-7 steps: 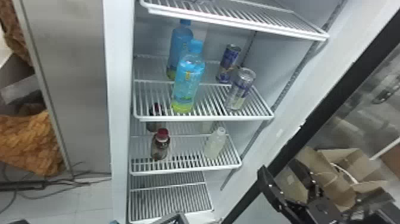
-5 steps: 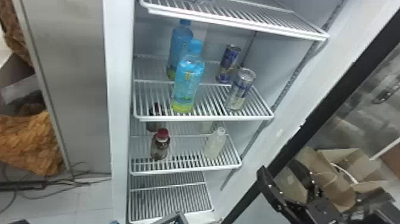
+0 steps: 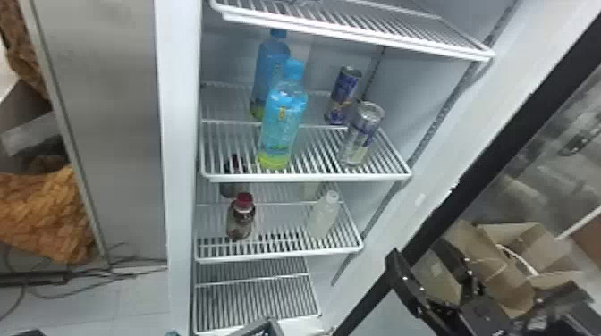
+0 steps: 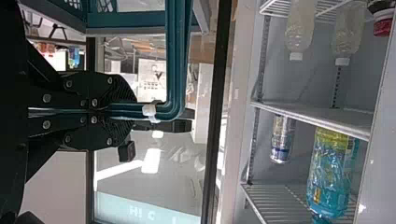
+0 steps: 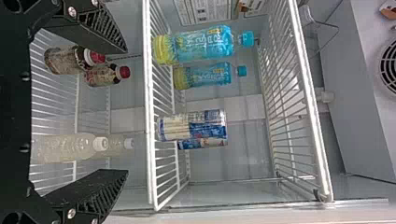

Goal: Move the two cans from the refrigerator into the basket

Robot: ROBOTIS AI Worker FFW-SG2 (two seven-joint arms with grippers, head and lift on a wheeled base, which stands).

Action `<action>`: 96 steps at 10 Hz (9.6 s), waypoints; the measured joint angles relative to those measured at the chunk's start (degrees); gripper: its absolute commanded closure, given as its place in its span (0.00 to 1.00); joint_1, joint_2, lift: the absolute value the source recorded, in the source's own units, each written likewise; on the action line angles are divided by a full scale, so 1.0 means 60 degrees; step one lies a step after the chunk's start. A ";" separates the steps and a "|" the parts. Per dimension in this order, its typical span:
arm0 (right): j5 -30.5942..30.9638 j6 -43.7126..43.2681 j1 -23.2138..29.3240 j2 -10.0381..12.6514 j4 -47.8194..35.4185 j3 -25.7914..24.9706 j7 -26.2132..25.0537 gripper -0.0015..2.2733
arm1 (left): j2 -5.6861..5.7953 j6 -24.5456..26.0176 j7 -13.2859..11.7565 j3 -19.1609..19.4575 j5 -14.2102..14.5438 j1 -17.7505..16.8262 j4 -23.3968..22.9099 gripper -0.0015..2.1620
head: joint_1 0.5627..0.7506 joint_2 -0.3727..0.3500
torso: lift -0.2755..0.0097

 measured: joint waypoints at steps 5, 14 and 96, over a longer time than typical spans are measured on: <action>0.0354 0.0000 -0.1172 0.0113 0.0652 0.0184 -0.0016 0.06 | 0.0001 0.0000 0.0000 -0.0047 0.0005 0.0000 0.0000 0.55 | 0.70 0.03 | 0.84; 0.1016 0.0415 -0.3248 0.0148 0.1768 0.0593 -0.0785 0.06 | 0.0059 0.0023 0.0014 -0.0119 0.0019 -0.0044 0.0000 0.55 | 0.70 0.03 | 0.84; 0.1194 0.5918 -0.3255 -0.0107 -0.1510 -0.0162 0.1230 0.05 | 0.0129 -0.0181 0.0058 -0.0057 0.0020 -0.0554 0.0023 0.55 | 0.70 0.03 | 0.84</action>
